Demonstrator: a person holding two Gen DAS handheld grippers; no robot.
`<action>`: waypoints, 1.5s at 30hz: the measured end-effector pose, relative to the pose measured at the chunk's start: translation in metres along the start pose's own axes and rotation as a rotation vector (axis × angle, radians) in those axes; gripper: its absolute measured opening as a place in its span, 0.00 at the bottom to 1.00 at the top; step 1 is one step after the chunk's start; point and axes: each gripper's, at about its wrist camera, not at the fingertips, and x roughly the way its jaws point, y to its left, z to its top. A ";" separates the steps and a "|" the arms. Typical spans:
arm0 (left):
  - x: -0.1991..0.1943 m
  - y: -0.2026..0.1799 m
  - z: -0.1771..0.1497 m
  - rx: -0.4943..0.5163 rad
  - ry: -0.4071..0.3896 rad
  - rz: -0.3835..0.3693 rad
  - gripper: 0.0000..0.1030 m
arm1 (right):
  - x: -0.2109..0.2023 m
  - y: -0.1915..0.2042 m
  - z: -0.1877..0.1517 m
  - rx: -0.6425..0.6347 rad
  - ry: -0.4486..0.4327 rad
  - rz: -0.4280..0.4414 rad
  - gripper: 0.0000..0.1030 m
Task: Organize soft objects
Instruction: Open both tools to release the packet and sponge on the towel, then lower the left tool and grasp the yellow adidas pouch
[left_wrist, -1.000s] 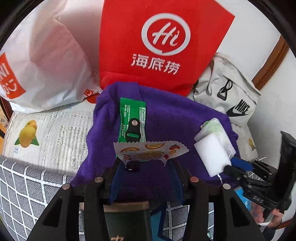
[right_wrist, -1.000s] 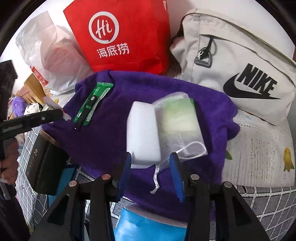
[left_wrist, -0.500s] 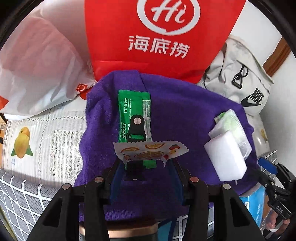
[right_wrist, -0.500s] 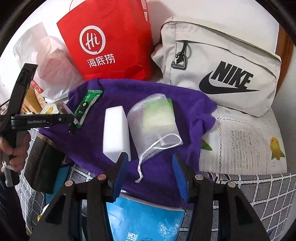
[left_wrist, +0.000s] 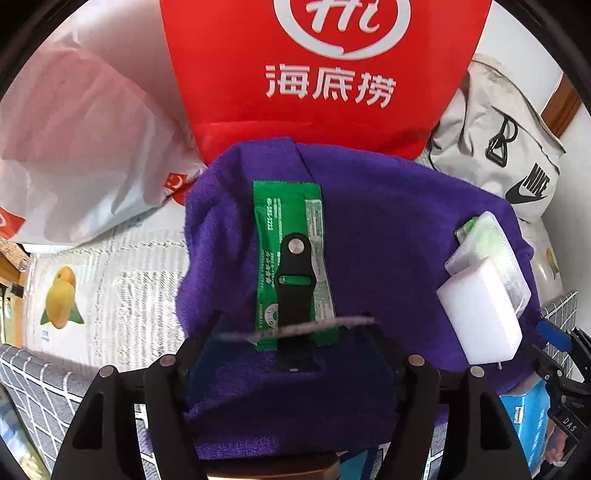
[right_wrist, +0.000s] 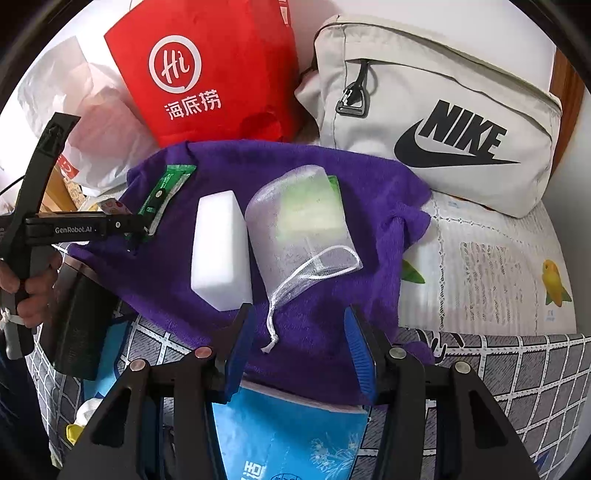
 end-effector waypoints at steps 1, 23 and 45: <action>-0.004 0.000 0.001 -0.002 -0.007 0.003 0.68 | -0.001 0.001 0.000 -0.002 0.000 0.000 0.48; -0.097 0.026 -0.029 -0.070 -0.139 -0.027 0.69 | -0.050 0.025 -0.021 -0.030 -0.046 0.024 0.48; -0.148 -0.010 -0.190 -0.057 -0.122 -0.126 0.69 | -0.119 0.061 -0.111 -0.071 -0.089 0.071 0.48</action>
